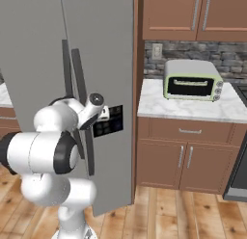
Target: Store the kebab skewer in the freezer for long-term storage. Close the freezer door after placing the cooked food.
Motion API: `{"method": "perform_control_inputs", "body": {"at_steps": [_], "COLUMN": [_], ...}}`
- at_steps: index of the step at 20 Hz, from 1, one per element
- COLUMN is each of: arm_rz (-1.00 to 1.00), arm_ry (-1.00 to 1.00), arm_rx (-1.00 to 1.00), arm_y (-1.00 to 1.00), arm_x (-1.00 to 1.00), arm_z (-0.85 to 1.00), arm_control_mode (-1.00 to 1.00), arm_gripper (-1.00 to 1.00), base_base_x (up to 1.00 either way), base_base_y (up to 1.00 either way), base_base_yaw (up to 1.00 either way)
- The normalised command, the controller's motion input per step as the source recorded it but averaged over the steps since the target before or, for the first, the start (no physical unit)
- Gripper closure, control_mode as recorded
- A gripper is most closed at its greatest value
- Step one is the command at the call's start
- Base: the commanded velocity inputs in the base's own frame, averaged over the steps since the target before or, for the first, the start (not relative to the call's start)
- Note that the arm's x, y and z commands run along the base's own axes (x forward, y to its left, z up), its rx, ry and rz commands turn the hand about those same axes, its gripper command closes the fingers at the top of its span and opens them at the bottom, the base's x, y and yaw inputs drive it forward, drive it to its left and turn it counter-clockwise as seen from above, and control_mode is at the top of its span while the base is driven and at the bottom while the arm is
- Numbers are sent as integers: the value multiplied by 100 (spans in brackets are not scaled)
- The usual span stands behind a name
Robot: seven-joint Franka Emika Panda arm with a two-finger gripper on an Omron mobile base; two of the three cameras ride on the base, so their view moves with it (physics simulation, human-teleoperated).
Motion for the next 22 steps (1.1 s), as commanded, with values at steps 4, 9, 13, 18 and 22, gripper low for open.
{"method": "perform_control_inputs", "body": {"at_steps": [4,9,13,18,22], "arm_rz": [-14,-13,-3,-2,-7], "arm_ry": [0,0,1,0,0], "arm_rx": [-4,-3,0,0,0], "arm_y": [25,9,0,0,0], "arm_x": [28,30,46,37,22], "arm_z": [0,0,0,0,0], "arm_control_mode": [-100,-100,-100,-100,-100], "arm_gripper": [-100,-100,-100,-100,-100], "base_base_x": [0,0,0,0,0], "base_base_y": [0,0,0,0,0], "base_base_yaw": [0,0,0,0,0]}}
